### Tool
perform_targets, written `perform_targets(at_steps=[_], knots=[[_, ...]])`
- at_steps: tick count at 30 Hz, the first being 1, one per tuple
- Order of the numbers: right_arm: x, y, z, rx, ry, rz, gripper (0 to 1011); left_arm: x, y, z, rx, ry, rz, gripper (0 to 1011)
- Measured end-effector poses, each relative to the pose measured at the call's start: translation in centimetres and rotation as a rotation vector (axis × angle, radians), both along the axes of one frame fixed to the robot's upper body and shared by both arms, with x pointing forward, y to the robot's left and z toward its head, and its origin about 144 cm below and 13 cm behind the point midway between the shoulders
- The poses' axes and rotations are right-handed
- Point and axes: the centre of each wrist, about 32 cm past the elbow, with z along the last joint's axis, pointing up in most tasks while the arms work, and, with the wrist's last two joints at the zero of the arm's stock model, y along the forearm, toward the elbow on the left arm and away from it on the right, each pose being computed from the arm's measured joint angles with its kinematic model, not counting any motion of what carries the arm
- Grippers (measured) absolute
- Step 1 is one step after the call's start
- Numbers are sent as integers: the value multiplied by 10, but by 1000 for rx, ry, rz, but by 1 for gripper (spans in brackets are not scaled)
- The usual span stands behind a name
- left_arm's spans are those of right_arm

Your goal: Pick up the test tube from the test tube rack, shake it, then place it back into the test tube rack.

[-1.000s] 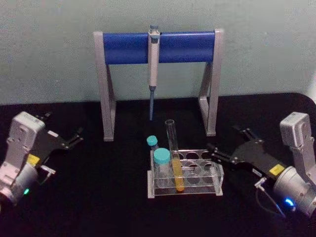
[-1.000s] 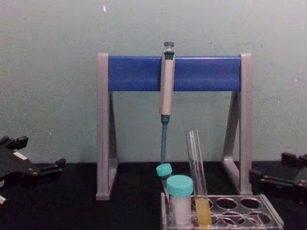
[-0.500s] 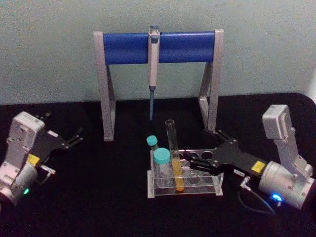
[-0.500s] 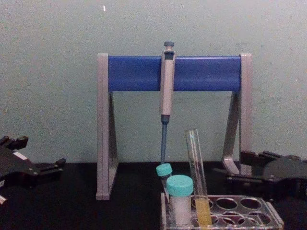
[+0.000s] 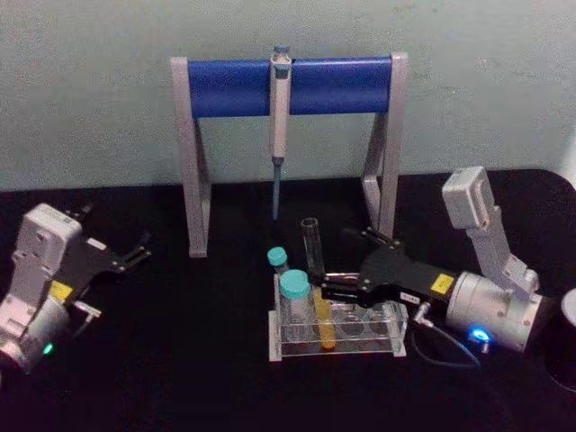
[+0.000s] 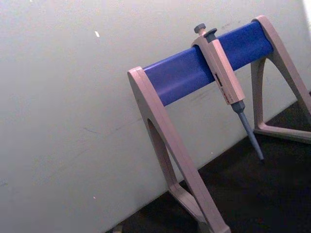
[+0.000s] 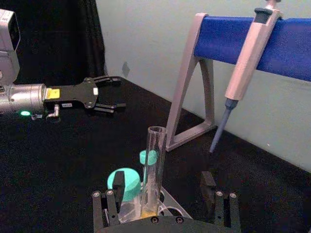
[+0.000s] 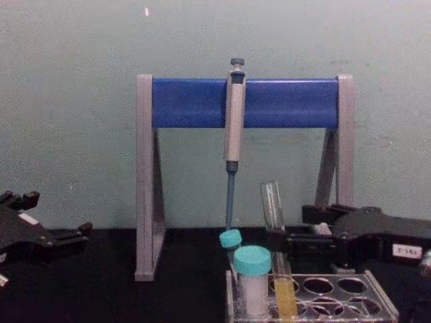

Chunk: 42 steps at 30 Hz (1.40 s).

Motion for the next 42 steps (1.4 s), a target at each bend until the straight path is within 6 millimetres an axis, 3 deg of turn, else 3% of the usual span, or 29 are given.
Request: perform_targets(at_steps=[15,42], knots=[[14,10,5,-4,27,39,1000,0,0,0,0,0,0,1001],[13,13,4,-28,36,45,1000,0,0,0,0,0,0,1001]])
